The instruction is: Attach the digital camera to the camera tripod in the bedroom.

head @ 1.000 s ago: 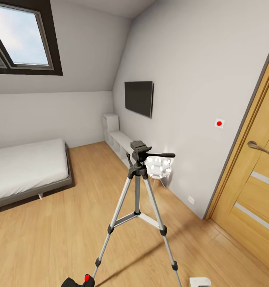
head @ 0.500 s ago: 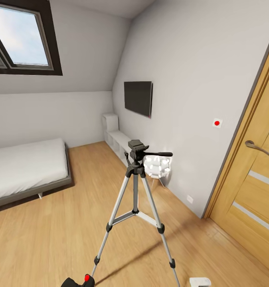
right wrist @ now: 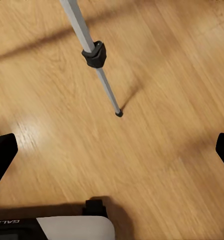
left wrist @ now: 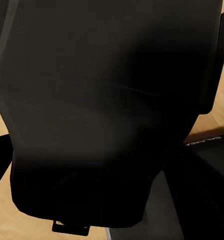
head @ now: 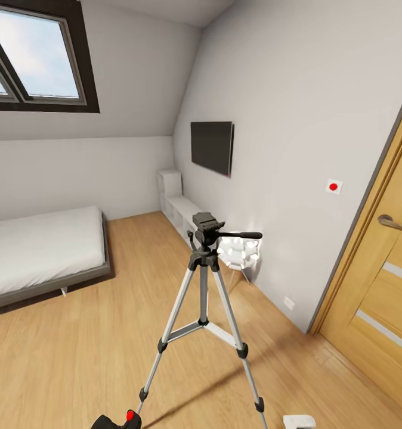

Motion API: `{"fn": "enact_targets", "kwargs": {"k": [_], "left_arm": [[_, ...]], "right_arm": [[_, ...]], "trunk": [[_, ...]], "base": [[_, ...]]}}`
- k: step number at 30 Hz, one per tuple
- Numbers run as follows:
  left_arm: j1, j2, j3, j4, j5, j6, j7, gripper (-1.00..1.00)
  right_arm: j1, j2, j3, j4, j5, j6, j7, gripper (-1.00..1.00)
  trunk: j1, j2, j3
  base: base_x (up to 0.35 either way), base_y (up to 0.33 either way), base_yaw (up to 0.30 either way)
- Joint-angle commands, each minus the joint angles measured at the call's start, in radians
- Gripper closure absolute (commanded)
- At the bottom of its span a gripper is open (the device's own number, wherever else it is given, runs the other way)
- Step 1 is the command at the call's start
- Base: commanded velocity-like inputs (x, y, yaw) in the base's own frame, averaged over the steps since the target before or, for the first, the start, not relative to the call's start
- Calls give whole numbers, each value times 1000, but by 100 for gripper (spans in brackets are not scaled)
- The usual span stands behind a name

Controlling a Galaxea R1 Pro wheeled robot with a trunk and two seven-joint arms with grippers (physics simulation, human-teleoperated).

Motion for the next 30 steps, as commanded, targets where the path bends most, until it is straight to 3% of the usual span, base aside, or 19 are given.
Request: {"fn": "enact_targets", "kwargs": {"k": [1,30], "left_arm": [[-2,-1,-8,4,10,-7,-6,100],[-2,3,-8,3,12,-7,-6,100]], "right_arm": [[-1,1,-8,1,10,-3,-2,-100],[-1,1,-3,10,13,-5,-8,-100]], "trunk": [[1,-2,-2],[1,-2,-2]], "base": [[11,-8,11],[17,-1,1]]}}
